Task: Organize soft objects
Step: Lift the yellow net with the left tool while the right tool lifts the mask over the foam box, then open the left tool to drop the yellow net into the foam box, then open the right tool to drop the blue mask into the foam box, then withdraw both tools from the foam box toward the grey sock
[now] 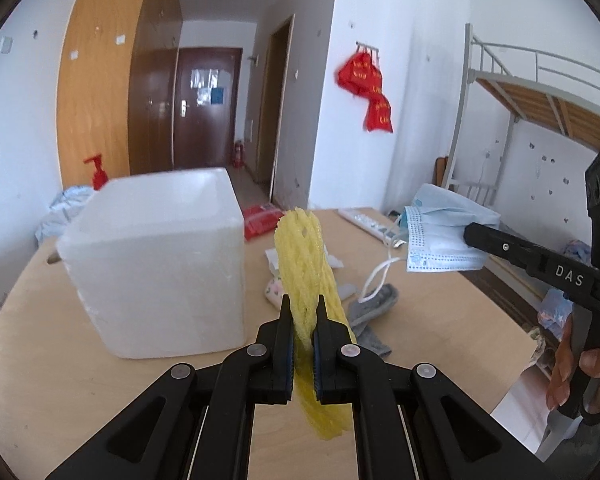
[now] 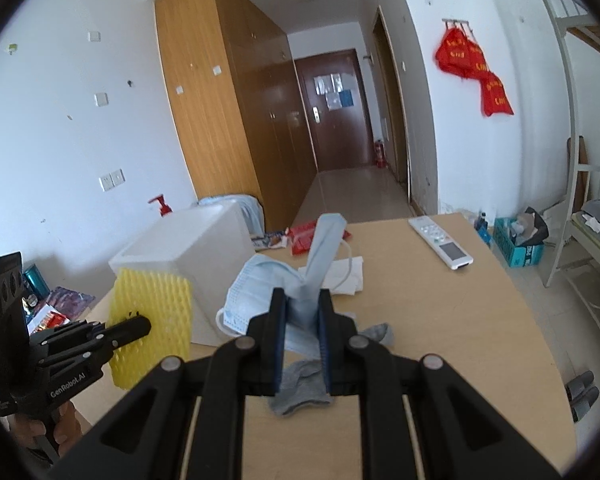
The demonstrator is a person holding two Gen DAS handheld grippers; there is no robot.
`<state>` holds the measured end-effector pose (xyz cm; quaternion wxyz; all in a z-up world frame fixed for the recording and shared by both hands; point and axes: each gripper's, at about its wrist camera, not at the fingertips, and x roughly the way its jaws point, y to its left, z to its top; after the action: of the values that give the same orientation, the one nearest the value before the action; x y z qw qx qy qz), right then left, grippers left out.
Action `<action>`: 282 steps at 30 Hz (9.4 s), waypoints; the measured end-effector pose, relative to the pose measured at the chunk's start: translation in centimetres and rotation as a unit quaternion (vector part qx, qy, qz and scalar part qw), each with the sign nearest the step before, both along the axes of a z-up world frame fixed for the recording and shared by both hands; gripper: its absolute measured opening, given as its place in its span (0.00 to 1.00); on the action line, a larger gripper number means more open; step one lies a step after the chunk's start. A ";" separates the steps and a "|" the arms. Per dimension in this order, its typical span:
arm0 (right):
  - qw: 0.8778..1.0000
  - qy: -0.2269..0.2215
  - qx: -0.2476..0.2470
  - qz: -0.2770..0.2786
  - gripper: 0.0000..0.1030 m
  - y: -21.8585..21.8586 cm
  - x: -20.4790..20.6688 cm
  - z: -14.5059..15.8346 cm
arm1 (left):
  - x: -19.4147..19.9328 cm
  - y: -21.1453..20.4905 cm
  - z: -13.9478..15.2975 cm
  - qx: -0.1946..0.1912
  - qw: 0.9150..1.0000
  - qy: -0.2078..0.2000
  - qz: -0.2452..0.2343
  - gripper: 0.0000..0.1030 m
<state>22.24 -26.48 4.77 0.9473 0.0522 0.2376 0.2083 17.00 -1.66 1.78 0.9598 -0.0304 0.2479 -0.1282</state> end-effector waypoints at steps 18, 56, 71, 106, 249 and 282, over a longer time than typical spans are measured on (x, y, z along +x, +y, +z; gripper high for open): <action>0.997 -0.063 0.029 0.036 0.17 1.5 -6.4 1.5 | -7.1 2.8 3.1 0.004 0.996 -0.075 0.040 0.07; 0.987 -0.061 0.021 0.147 0.17 10.1 -6.2 1.5 | -9.9 10.5 3.3 0.006 0.985 -0.075 0.155 0.07; 0.986 -0.055 0.017 0.156 0.17 11.9 -4.2 2.0 | -7.0 11.5 4.5 0.012 0.985 -0.077 0.153 0.07; 0.991 -0.027 -0.001 0.129 0.17 15.9 7.5 3.6 | 7.4 14.3 6.4 -0.003 0.994 -0.046 0.100 0.07; 0.993 -0.066 0.012 0.094 0.76 11.8 -1.3 3.1 | -3.7 12.4 5.3 0.007 0.984 -0.109 0.143 1.00; 0.994 -0.088 0.015 0.065 0.98 9.0 -6.4 -1.9 | -8.4 10.0 -0.6 -0.015 0.985 -0.129 0.113 1.00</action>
<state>15.84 -17.46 2.87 0.9483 0.0323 0.1529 0.2763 8.62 8.34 1.16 0.9914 -0.0561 0.1151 -0.0254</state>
